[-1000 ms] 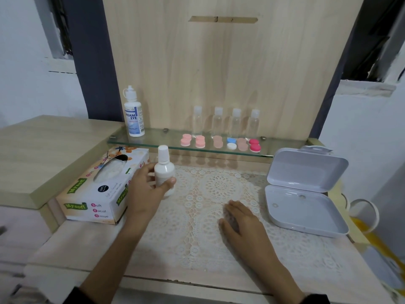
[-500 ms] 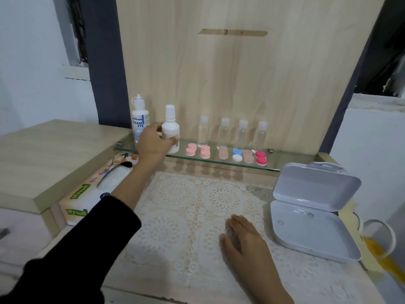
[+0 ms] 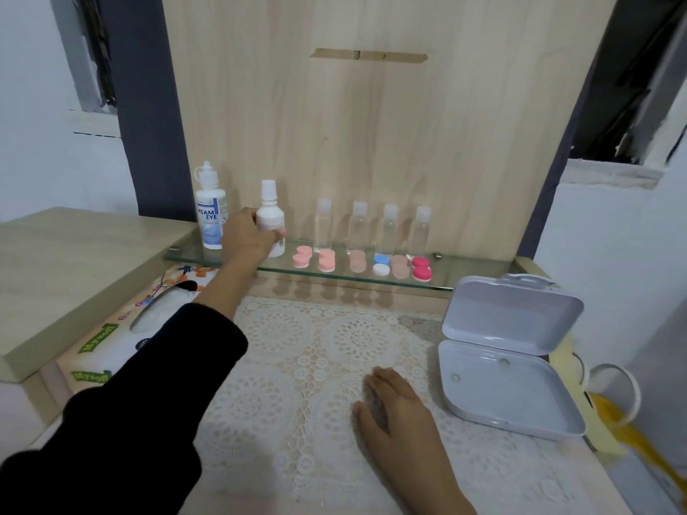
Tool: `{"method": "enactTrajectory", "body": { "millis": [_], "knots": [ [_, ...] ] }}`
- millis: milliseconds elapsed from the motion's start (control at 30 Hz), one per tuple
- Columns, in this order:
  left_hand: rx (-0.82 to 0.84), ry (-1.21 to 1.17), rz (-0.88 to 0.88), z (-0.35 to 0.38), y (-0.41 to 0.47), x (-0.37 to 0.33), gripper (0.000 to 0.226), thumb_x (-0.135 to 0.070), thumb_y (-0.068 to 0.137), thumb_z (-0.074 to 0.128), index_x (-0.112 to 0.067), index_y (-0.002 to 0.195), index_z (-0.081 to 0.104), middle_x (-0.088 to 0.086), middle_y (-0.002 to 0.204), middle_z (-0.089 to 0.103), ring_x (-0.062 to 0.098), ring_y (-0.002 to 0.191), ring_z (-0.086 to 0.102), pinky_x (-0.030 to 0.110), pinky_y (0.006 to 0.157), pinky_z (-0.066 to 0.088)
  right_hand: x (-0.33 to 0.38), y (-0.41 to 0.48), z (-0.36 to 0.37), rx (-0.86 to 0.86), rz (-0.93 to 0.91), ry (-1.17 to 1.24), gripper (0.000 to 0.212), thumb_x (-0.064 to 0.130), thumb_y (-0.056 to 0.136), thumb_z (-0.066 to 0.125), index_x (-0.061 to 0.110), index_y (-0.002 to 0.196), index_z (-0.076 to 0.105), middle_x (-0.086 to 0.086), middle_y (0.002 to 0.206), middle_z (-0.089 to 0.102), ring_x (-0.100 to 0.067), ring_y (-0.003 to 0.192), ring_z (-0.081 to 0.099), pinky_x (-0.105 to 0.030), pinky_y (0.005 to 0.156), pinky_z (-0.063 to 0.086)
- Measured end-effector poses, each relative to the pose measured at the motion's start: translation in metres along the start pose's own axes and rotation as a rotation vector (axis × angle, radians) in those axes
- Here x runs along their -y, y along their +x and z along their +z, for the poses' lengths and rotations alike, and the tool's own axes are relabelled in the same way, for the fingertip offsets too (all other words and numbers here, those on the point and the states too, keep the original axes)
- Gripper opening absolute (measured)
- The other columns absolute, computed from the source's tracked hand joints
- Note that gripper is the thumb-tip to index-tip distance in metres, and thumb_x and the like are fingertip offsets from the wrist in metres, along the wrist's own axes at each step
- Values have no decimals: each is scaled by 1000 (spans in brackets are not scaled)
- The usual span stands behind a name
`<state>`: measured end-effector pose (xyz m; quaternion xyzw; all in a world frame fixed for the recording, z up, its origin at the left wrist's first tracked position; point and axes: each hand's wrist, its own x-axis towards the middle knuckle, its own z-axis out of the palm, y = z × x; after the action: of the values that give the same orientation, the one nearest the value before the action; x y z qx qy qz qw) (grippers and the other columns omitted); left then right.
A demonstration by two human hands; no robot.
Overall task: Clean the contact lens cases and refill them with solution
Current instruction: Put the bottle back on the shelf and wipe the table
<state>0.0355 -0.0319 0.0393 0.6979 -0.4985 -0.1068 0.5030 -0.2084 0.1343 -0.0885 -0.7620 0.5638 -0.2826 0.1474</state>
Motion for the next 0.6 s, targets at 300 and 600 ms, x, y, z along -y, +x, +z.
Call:
{"method": "enactTrajectory", "body": {
  "millis": [300,600],
  "knots": [
    [-4,42,23,7,7,0,53,-24,78,77,-3,121,54,15,122,60,31,111,56,35,84,41,-1,-2,0,-11,5,19,52,39,97,46,22,145,41,11,155,29,-3,144,17,-19,118,14],
    [13,58,29,8,10,0,58,-27,79,76,-2,125,52,15,126,58,31,114,54,33,83,38,-1,-1,0,-18,2,11,51,40,97,46,22,144,42,11,155,29,-5,145,18,-16,114,11]
  ]
}}
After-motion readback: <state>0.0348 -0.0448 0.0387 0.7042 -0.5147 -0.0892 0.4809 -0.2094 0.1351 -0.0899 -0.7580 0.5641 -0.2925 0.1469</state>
